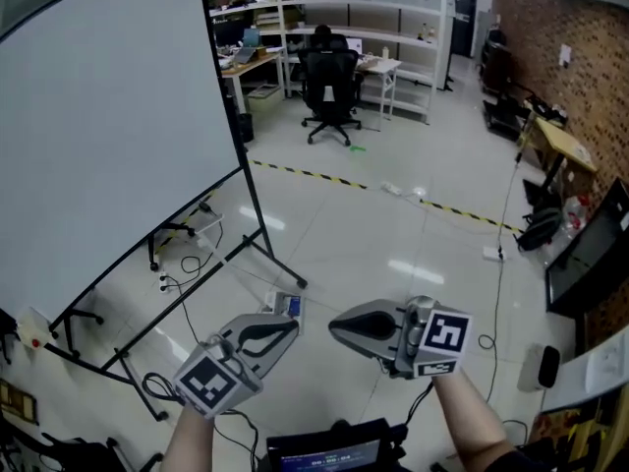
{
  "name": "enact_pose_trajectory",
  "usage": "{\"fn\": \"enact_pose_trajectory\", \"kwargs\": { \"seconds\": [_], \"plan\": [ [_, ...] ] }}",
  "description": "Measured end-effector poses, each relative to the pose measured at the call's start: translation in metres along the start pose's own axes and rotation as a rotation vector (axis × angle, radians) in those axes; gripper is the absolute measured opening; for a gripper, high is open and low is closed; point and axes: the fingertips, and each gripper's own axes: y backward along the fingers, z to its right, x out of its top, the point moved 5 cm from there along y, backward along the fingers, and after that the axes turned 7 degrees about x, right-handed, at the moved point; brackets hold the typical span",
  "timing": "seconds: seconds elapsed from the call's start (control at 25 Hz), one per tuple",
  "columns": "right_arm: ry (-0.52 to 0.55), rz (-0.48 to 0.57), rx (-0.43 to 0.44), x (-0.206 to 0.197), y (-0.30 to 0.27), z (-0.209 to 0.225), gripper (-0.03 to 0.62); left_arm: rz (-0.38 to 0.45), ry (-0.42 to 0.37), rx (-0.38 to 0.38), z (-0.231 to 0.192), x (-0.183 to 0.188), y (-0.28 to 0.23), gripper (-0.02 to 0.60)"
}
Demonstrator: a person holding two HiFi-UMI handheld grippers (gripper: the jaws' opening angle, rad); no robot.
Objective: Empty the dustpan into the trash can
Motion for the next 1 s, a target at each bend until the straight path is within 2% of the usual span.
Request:
{"fn": "enact_pose_trajectory", "kwargs": {
  "seconds": [0.16, 0.44, 0.56, 0.8, 1.0],
  "plan": [
    [0.002, 0.008, 0.057, 0.003, -0.004, 0.006, 0.008, -0.019, -0.012, 0.006, 0.0, 0.003, -0.008, 0.0],
    [0.007, -0.025, 0.064, 0.005, -0.029, 0.029, 0.008, -0.053, -0.031, 0.021, -0.034, -0.009, -0.013, 0.0],
    [0.005, -0.041, 0.044, 0.004, -0.043, 0.042, 0.008, -0.047, -0.04, 0.042, -0.058, -0.019, -0.008, 0.0],
    [-0.012, -0.098, -0.026, -0.004, -0.084, 0.074, 0.008, -0.001, 0.017, 0.052, -0.117, -0.04, 0.022, 0.0],
    [-0.035, -0.088, -0.1, -0.001, -0.12, 0.105, 0.008, -0.007, 0.011, 0.04, -0.167, -0.061, 0.035, 0.0]
  ]
}}
